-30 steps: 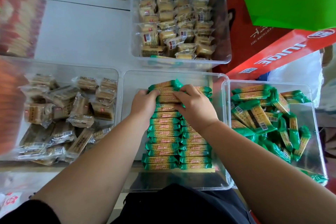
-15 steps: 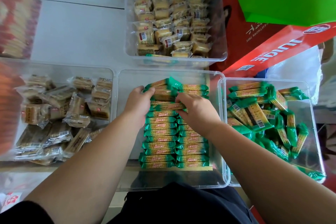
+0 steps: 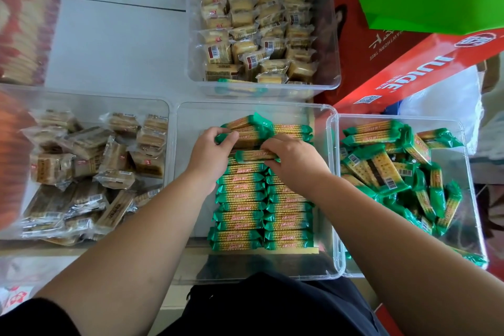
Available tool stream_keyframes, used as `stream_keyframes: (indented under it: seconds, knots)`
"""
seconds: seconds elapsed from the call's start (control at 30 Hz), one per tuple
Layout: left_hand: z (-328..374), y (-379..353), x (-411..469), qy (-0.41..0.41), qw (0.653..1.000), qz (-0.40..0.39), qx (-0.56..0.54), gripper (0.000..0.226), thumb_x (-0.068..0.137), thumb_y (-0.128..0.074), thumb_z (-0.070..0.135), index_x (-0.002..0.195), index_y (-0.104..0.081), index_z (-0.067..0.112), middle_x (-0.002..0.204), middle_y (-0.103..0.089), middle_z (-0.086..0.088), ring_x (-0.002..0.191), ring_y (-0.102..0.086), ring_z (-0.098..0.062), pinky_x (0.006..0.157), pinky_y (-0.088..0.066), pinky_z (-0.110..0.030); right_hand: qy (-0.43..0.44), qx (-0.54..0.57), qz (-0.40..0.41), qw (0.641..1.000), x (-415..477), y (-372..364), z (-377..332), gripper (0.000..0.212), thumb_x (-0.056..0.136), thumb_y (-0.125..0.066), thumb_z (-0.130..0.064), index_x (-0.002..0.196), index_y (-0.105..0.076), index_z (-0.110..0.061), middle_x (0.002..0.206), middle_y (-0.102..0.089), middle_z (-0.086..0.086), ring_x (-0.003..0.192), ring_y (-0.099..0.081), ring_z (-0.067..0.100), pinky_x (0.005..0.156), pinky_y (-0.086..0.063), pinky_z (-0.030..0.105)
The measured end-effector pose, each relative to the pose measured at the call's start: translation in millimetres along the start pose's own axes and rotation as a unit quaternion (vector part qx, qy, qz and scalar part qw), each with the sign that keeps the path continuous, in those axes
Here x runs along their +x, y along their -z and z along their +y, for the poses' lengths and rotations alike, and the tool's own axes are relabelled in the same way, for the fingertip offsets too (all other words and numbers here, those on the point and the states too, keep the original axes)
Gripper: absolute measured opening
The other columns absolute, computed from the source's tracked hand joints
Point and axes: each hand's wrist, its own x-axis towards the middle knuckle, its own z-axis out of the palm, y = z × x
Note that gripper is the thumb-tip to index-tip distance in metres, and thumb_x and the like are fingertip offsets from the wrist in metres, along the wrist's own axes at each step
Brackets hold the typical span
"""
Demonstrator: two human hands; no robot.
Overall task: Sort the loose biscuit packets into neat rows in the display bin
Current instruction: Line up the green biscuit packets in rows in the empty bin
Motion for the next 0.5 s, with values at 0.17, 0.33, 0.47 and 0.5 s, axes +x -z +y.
stream_keyframes:
  seconds: [0.17,0.33,0.47,0.5]
  knots:
    - [-3,3,2,-0.021,1.0,0.017,-0.004,0.01,0.103,-0.059,0.031,0.098,-0.061,0.022,0.1,-0.07,-0.006,0.09,-0.071,-0.025,0.073,-0.062,-0.045,0.009,-0.024,-0.041,0.999,-2,1,7,0.029,0.098,-0.058,-0.036,0.126,-0.057,-0.027,0.126,-0.06,-0.007,0.12,-0.05,0.02,0.104,-0.041,0.041]
    - [-5,-1,5,-0.04,0.998,0.047,0.023,0.006,0.106,-0.054,0.03,0.102,-0.057,0.026,0.101,-0.067,-0.005,0.087,-0.068,-0.023,0.062,-0.054,-0.037,0.014,-0.038,-0.07,0.997,-5,-3,10,0.029,0.098,-0.057,-0.041,0.123,-0.055,-0.026,0.126,-0.061,-0.006,0.123,-0.047,0.021,0.104,-0.04,0.043]
    - [-12,-5,10,-0.094,0.992,0.051,0.071,0.014,0.106,-0.05,0.033,0.093,-0.056,0.032,0.1,-0.066,-0.006,0.088,-0.064,-0.026,0.065,-0.042,-0.032,0.016,0.099,0.063,0.993,-7,3,10,0.03,0.097,-0.064,-0.03,0.121,-0.059,-0.013,0.129,-0.053,0.0,0.11,-0.052,0.018,0.096,-0.046,0.033]
    - [-14,-5,9,-0.096,0.992,0.057,0.066,0.015,0.107,-0.049,0.032,0.094,-0.055,0.03,0.099,-0.066,-0.006,0.086,-0.064,-0.025,0.063,-0.041,-0.031,0.011,0.127,0.059,0.99,-6,6,8,0.032,0.097,-0.064,-0.029,0.123,-0.059,-0.011,0.137,-0.049,0.002,0.116,-0.051,0.018,0.099,-0.044,0.029]
